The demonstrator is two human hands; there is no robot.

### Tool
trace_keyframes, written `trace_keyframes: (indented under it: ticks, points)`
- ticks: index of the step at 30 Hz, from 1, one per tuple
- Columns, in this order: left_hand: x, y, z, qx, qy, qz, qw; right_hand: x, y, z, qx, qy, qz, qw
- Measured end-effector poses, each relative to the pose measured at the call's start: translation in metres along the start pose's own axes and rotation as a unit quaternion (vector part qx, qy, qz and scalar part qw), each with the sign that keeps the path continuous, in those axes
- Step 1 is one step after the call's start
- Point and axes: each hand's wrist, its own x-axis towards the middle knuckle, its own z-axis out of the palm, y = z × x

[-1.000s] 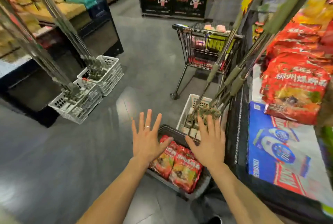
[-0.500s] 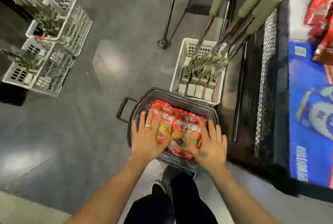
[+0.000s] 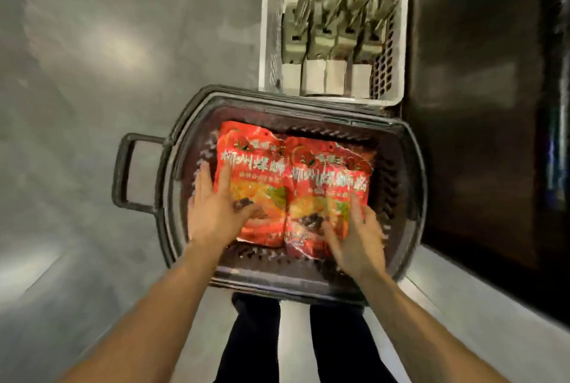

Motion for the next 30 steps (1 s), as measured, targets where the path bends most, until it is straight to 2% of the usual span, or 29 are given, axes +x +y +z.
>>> trace_keyframes:
  ticks: [4,11,16,24,30]
  points:
    - [0.039,-0.019,0.043,-0.035,-0.059,-0.044,0.997,0.035,0.013,0.036,0.045,0.004,0.102,0.994]
    - [0.054,-0.029,0.084,-0.071,-0.046,-0.028,0.996,0.061,0.03,0.068,0.091,0.016,0.161,0.983]
    - [0.061,-0.026,0.081,-0.109,-0.061,-0.009,0.992,0.055,0.026,0.071,0.073,0.071,0.147,0.984]
    - [0.067,-0.019,0.071,-0.218,-0.118,-0.008,0.969,0.062,0.024,0.046,0.193,-0.003,0.106,0.975]
    - [0.025,-0.019,0.032,-0.287,-0.084,0.011,0.954,0.035,-0.005,0.0,0.195,0.016,0.054,0.979]
